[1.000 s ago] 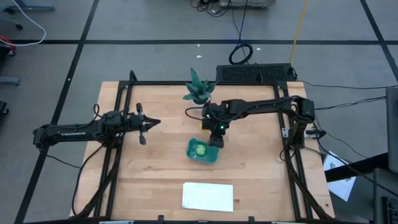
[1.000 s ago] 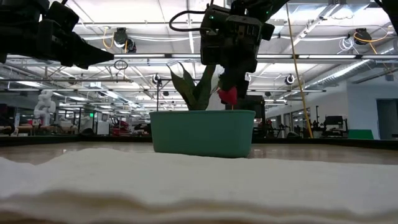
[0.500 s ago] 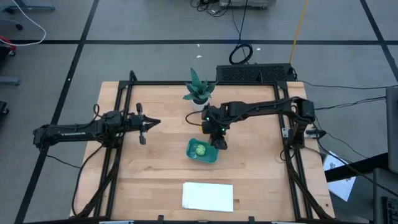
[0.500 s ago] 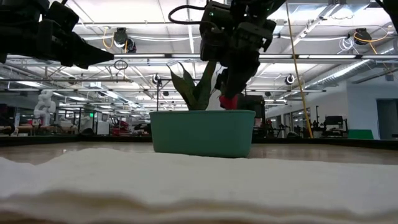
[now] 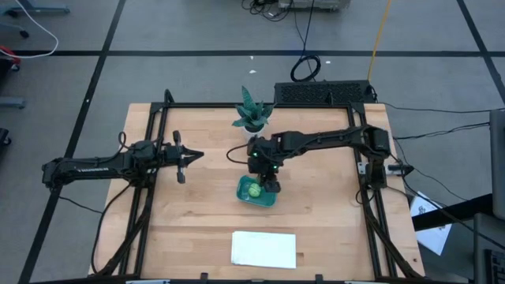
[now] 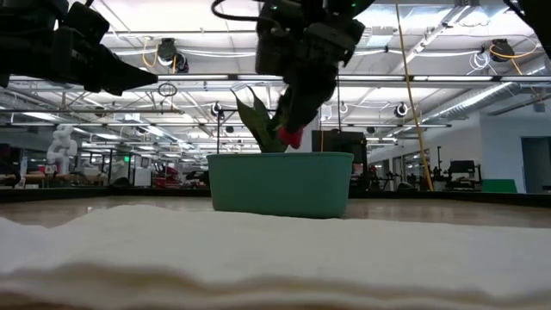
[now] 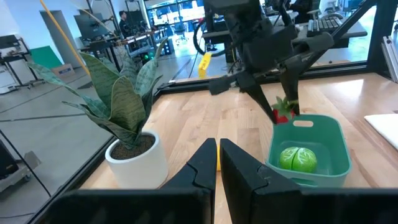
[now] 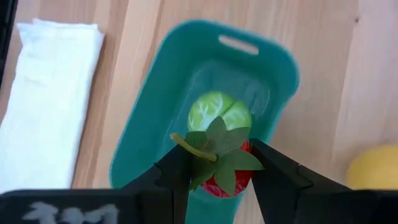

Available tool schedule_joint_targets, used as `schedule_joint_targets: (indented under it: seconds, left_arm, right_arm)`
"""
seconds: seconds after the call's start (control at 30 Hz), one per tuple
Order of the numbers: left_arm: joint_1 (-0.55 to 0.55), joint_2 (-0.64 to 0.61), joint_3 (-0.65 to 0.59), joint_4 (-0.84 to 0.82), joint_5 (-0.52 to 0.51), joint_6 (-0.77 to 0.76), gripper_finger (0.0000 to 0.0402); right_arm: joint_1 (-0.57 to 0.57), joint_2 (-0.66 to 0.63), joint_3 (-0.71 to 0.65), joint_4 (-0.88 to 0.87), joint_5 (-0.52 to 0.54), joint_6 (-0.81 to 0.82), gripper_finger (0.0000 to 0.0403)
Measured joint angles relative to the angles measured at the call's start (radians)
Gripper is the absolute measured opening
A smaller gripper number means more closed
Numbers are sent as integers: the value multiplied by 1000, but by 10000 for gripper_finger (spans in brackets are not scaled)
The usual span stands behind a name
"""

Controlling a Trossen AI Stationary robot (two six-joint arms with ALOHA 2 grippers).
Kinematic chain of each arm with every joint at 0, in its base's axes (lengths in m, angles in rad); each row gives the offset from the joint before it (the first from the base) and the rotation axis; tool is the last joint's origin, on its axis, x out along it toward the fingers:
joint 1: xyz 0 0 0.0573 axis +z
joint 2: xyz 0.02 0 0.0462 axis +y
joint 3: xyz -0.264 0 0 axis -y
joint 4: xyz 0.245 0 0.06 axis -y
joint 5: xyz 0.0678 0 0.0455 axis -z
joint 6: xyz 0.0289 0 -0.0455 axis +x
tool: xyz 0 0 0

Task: Pick and placing Produce into tupperware
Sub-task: Put the red strawberry into the green bin

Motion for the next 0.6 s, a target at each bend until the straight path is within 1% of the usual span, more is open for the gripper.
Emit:
schedule_joint_targets:
  seconds: [0.13,0.43,0.6]
  left_arm:
    - [0,0,0,-6,0,0,26]
    - [0,0,0,-26,0,0,26]
    - [0,0,0,-26,0,0,26]
  right_arm:
    - [2,57,67,-72,0,-18,128]
    - [6,44,82,-86,-12,-59,132]
    - [10,44,82,-117,-138,-55,131]
